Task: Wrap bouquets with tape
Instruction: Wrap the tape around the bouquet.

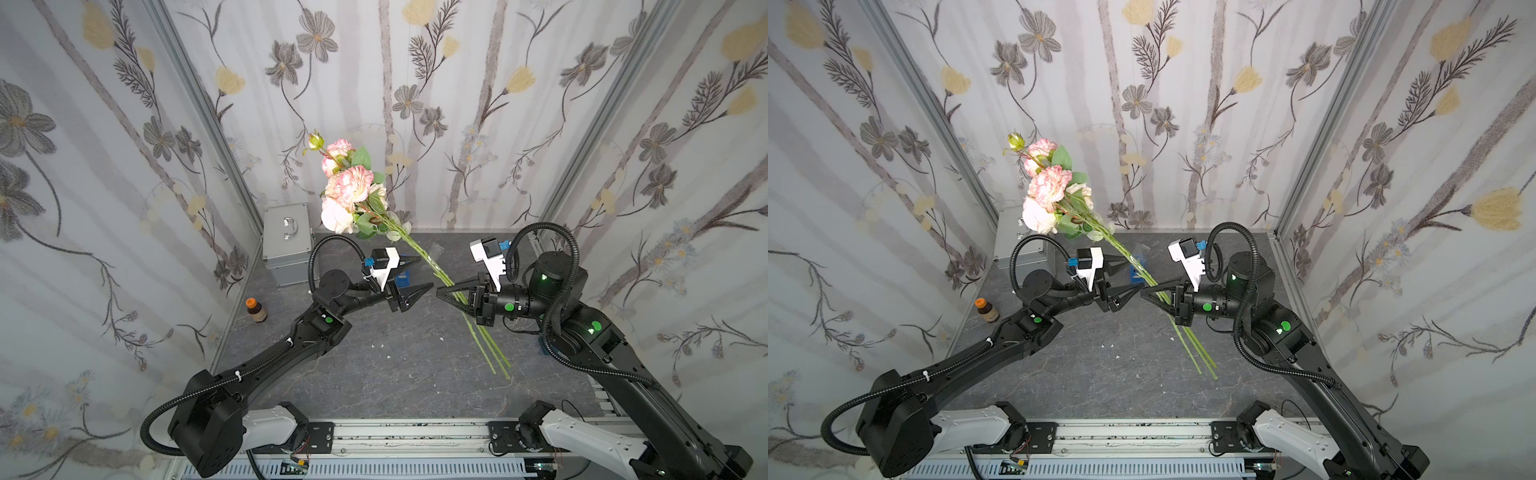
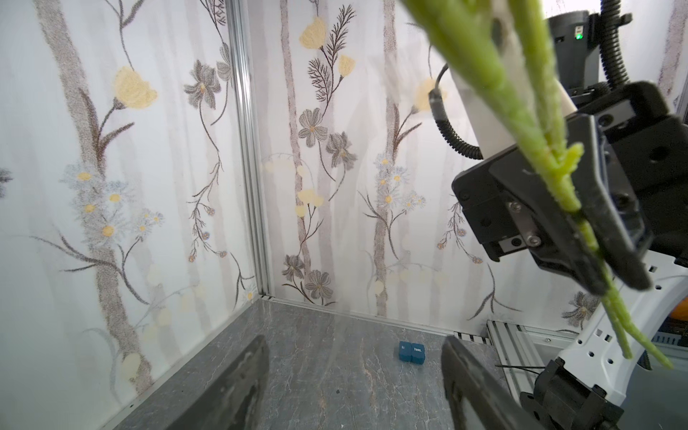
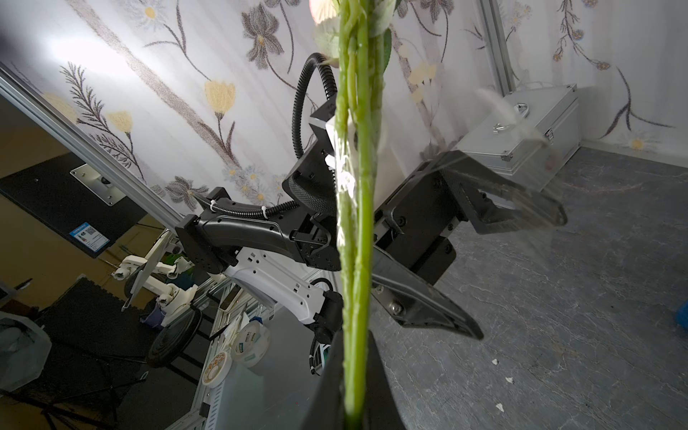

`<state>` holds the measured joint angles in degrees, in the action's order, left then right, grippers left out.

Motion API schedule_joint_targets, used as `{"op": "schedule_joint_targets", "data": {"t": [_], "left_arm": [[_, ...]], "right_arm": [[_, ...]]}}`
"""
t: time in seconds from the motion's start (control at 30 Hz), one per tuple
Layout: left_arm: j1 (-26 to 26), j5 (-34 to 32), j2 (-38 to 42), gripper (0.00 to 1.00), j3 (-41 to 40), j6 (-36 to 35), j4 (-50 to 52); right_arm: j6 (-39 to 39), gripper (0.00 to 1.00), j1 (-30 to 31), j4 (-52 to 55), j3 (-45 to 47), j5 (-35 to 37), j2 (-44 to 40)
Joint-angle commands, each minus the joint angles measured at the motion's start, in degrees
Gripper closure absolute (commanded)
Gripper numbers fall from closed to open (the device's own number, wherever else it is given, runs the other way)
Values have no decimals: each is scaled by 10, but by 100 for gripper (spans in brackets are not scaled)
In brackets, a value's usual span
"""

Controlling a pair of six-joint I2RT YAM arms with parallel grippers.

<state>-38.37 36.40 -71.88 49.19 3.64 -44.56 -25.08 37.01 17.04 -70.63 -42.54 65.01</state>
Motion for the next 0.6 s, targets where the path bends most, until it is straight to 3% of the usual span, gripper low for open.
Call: {"op": "schedule_joint_targets", "data": {"t": [0.0,0.2,0.57], "left_arm": [[0,2,-7,33,11,-17,1],[-1,-6,-20,40,14,-15,-17],[-3,-1,-5,62,9,-16,-17]], "right_arm": [[11,100,1,-7,-11,-12,5],[12,100,3,-8,-16,-15,10],[20,100,3,1,-13,5,14]]}}
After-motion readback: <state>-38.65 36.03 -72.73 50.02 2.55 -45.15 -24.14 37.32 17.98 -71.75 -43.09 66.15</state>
